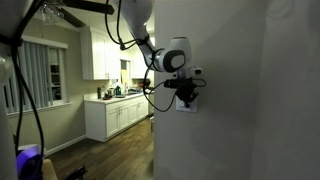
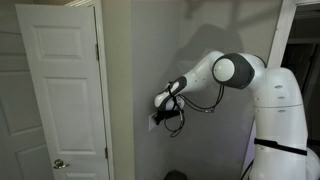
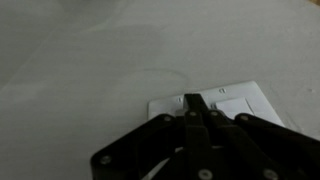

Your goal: Turn off the light

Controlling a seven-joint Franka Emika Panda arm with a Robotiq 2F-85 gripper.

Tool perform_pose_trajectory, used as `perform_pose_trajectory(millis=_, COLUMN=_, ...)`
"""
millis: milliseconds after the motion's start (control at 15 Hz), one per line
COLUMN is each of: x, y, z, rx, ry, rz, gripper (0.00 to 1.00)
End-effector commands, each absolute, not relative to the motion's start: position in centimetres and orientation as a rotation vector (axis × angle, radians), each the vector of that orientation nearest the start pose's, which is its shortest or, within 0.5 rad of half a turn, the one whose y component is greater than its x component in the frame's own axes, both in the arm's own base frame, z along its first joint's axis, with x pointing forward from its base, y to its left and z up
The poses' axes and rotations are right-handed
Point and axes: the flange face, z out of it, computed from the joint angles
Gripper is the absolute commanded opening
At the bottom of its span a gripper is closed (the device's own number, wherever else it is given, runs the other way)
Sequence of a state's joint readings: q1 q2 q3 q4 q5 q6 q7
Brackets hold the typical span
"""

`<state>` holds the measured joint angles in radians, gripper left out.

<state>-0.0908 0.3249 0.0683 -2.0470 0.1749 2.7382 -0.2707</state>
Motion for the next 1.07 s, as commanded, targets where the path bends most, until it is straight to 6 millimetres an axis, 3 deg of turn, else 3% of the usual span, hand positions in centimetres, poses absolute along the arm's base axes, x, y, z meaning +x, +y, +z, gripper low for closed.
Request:
perform_pose_trajectory(millis=0, x=62.1, y=-3.5, z=32.0, rx=-3.094, ry=-0.188, rz=-0.436, gripper=0.00)
perform_pose_trajectory(millis=400, x=60.6, y=-6.4, z=33.1, rx=-3.196, ry=-0.238, rz=-0.304, gripper=0.00)
perform_pose_trajectory(millis=1000, x=60.0, y=-6.7, z=33.1, rx=-3.173, ry=-0.242, rz=-0.203, gripper=0.00)
